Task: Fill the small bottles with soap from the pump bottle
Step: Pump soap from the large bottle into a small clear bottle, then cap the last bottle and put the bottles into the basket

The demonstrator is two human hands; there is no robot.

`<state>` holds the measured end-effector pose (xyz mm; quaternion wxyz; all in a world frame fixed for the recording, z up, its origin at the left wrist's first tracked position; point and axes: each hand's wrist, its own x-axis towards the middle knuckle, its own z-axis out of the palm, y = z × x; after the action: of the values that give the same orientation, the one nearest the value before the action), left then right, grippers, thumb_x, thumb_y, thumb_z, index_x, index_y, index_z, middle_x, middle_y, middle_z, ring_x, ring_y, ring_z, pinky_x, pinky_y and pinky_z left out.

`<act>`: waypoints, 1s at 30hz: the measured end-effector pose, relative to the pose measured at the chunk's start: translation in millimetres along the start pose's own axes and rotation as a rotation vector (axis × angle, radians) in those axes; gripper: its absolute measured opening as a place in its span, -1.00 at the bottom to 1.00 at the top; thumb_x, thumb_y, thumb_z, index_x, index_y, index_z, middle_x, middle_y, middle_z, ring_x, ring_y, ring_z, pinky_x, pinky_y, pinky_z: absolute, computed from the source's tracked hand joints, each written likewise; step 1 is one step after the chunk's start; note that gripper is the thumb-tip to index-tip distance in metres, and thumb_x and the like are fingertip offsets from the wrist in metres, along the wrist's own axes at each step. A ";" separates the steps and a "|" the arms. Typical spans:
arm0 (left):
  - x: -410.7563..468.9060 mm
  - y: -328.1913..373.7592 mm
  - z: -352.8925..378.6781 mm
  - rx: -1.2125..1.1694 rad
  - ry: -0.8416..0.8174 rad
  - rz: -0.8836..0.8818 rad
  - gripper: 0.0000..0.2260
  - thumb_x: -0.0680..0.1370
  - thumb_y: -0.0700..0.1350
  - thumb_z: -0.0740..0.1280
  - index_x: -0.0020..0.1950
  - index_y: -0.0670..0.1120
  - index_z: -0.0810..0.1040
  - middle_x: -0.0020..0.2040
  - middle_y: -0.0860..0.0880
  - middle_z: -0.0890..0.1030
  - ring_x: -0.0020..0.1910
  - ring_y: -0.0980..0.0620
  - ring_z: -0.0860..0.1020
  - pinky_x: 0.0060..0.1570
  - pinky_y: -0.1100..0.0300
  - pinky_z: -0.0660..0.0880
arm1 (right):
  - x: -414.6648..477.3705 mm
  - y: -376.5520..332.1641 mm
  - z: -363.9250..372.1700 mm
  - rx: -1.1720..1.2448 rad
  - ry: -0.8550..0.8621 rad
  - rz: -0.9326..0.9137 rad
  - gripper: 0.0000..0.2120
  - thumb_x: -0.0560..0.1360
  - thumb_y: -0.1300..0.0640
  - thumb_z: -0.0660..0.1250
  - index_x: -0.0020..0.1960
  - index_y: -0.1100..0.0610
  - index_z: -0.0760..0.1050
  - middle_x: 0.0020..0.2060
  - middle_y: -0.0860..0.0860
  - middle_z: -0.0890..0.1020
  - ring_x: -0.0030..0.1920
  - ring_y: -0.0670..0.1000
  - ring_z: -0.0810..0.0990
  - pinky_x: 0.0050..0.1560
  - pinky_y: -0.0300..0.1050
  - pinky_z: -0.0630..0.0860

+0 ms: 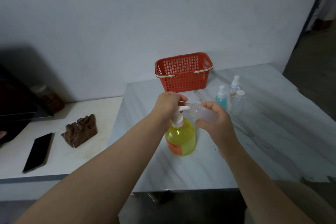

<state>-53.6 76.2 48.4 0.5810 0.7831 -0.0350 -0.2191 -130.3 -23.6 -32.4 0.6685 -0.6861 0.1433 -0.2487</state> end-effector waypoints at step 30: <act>95.7 -85.6 -71.1 0.309 0.103 0.126 -0.78 0.45 -0.34 0.25 -0.17 -0.03 0.54 -0.09 -0.06 0.60 -0.09 -0.04 0.55 -0.04 0.10 0.50 | 22.0 30.7 16.7 0.302 -0.008 0.315 -0.62 0.33 0.29 0.36 0.12 0.09 0.51 -0.40 -0.05 0.48 -0.35 -0.08 0.40 -0.24 -0.21 0.37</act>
<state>42.9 137.8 -43.4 0.4671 0.8696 -0.0876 -0.1339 -98.9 -23.2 -59.1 0.7950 -0.5482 0.2071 -0.1568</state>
